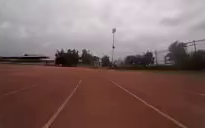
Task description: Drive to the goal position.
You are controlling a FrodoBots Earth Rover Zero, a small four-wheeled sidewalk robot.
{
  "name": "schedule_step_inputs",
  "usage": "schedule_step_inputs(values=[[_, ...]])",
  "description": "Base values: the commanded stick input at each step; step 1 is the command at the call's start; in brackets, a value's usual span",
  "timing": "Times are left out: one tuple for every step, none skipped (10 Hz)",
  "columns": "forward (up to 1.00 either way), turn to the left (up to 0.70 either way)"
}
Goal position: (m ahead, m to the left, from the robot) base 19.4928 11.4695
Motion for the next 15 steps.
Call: schedule_step_inputs(values=[[0.7,0.0],[0.7,0.0],[0.7,0.0],[0.7,0.0],[0.7,0.0],[0.7,0.0],[0.7,0.0],[0.7,0.0],[0.7,0.0],[0.7,0.0],[0.7,0.0],[0.7,0.0],[0.7,0.0],[0.7,0.0],[0.7,0.0]])
